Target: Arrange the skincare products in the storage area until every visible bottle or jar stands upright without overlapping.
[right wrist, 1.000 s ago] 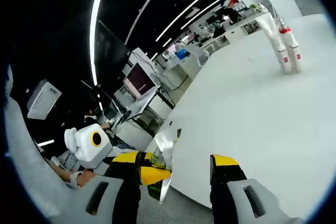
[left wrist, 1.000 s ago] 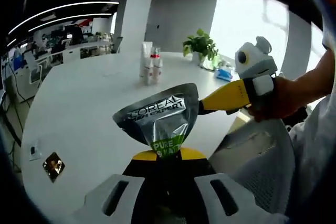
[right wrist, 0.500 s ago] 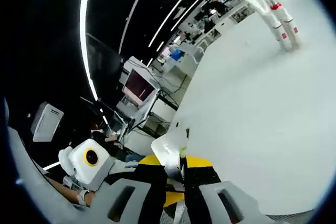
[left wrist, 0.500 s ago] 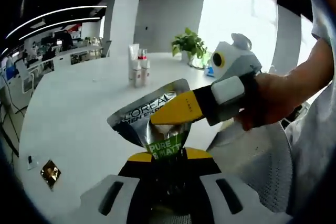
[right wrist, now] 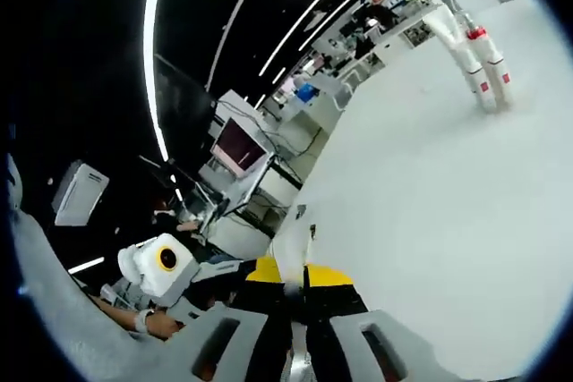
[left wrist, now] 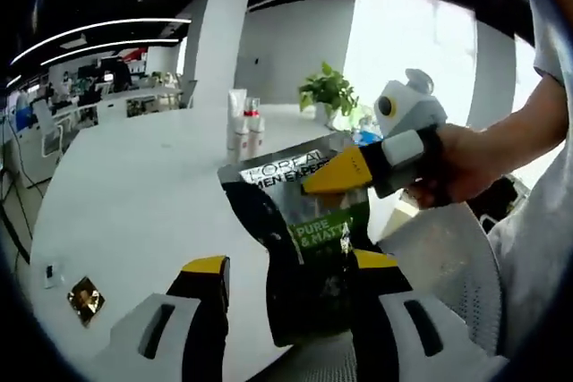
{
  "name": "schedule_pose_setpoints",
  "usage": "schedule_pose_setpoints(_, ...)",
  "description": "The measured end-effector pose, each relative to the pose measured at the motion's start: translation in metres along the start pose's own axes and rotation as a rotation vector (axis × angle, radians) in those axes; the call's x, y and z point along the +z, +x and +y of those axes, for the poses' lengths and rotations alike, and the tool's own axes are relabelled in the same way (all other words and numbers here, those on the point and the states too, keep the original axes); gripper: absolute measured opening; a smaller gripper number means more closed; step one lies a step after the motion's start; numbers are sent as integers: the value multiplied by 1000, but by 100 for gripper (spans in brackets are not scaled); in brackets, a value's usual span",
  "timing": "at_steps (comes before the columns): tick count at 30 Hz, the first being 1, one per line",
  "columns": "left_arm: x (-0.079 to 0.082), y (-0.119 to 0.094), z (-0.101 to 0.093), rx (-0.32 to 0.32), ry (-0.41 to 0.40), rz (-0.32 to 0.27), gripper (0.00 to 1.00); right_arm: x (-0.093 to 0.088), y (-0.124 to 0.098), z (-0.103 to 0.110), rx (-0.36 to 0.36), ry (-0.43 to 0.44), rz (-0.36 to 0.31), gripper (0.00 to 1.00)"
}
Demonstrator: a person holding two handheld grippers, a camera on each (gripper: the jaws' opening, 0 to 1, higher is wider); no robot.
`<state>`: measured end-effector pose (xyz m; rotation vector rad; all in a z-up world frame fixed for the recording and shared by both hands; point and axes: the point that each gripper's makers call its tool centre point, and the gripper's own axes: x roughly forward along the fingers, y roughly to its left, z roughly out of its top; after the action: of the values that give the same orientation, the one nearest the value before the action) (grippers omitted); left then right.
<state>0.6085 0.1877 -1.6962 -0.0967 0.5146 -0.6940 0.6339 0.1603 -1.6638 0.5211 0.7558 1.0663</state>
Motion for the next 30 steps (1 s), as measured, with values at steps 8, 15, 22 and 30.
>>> schedule_pose_setpoints(8, -2, -2, -49, -299, -177, 34, 52, -3, -13, 25, 171, -36, 61, 0)
schedule_pose_setpoints(15, 11, -7, -49, -370, -336, -2, 49, -7, -17, 44, 292, -9, 94, 0)
schedule_pose_setpoints(22, 16, -16, -54, -450, -406, -6, 30, -12, -17, 55, 354, 27, 91, 0)
schedule_pose_setpoints(30, 14, -20, -56, -481, -429, 12, 16, -11, -23, 45, 327, 86, 43, 0)
